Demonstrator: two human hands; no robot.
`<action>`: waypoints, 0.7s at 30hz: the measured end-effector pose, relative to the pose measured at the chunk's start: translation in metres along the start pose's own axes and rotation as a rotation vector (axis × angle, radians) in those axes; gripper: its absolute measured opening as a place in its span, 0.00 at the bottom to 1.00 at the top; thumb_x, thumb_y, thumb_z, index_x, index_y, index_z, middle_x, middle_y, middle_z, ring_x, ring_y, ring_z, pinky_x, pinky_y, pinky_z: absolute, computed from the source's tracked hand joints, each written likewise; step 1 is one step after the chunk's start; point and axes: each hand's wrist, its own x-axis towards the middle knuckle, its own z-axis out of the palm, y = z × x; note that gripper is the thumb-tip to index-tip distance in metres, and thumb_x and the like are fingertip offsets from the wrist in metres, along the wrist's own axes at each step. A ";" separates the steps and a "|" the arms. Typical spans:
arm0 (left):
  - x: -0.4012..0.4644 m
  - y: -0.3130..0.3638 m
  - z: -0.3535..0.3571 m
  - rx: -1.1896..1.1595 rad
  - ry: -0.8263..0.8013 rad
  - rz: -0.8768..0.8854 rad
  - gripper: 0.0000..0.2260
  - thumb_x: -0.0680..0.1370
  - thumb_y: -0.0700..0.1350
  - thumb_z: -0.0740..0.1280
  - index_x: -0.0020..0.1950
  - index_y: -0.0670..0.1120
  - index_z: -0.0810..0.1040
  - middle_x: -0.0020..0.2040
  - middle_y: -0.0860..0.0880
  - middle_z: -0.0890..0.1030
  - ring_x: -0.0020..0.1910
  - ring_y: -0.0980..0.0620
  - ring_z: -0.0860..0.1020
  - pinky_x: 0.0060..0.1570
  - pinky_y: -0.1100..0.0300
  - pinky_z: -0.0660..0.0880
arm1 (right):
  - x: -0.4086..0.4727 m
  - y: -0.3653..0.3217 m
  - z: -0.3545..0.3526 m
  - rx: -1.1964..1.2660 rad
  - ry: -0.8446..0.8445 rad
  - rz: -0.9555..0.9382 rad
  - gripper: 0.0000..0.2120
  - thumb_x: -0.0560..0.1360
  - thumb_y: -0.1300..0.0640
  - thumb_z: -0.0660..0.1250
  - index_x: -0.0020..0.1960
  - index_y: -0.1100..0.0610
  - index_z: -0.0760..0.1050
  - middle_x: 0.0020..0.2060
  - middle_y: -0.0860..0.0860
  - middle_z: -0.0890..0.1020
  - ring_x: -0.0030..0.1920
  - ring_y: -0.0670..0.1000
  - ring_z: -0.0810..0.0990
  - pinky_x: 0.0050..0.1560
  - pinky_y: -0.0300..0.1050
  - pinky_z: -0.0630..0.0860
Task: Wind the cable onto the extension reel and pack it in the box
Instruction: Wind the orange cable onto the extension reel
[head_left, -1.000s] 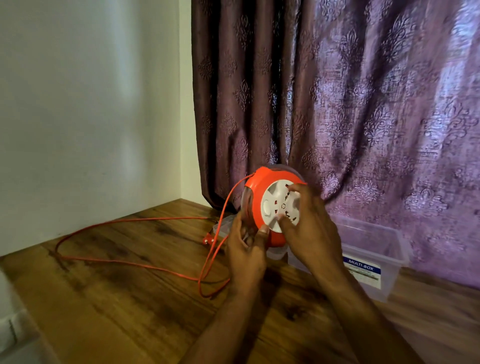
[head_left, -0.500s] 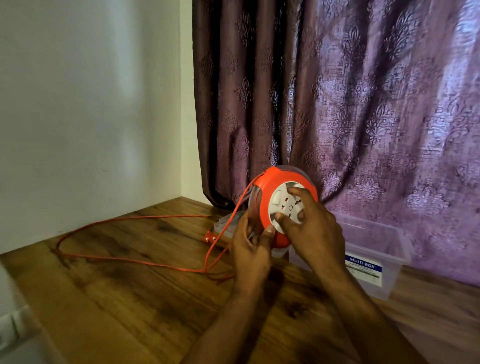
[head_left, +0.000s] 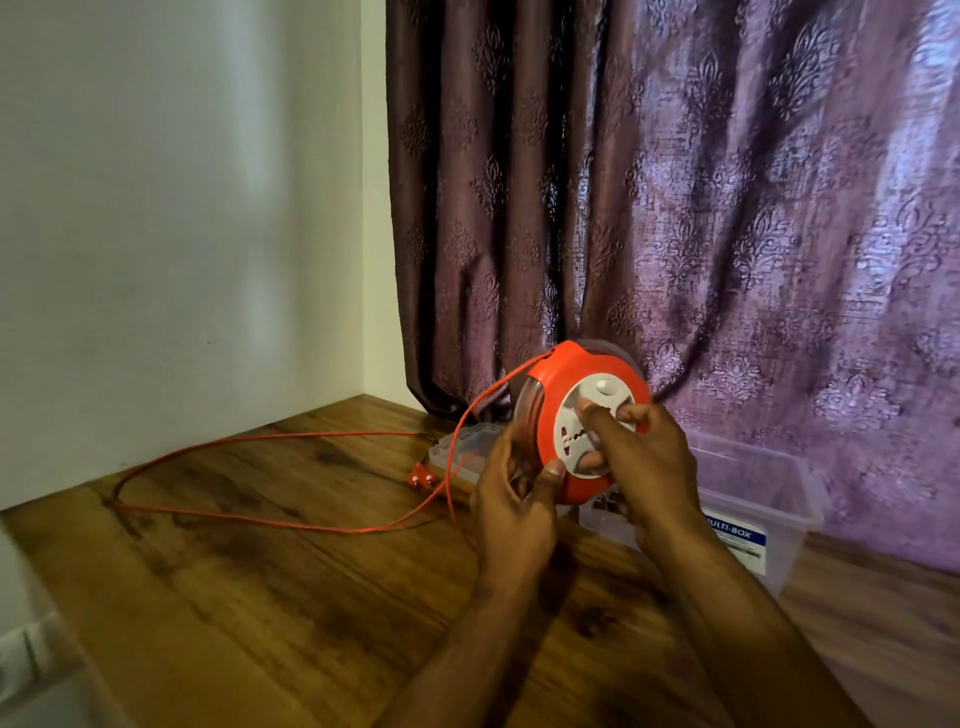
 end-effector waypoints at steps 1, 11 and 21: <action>-0.001 0.001 0.001 0.004 -0.007 0.007 0.22 0.75 0.31 0.69 0.65 0.48 0.74 0.58 0.47 0.82 0.54 0.62 0.81 0.54 0.66 0.78 | 0.000 0.000 0.000 0.046 -0.022 0.037 0.27 0.59 0.30 0.68 0.47 0.49 0.74 0.29 0.50 0.85 0.33 0.51 0.83 0.33 0.48 0.75; 0.001 0.002 0.001 -0.020 -0.008 0.011 0.21 0.75 0.32 0.69 0.65 0.48 0.74 0.59 0.49 0.81 0.55 0.64 0.81 0.54 0.68 0.78 | -0.002 -0.003 -0.002 0.019 -0.053 0.015 0.19 0.73 0.40 0.67 0.45 0.57 0.77 0.33 0.53 0.85 0.31 0.51 0.81 0.33 0.49 0.77; 0.008 0.002 -0.005 -0.091 0.085 -0.014 0.19 0.74 0.36 0.73 0.63 0.48 0.77 0.51 0.60 0.84 0.52 0.64 0.82 0.49 0.69 0.78 | -0.019 -0.003 0.008 -0.758 -0.124 -0.542 0.29 0.77 0.49 0.63 0.74 0.37 0.55 0.65 0.54 0.69 0.60 0.60 0.76 0.53 0.56 0.75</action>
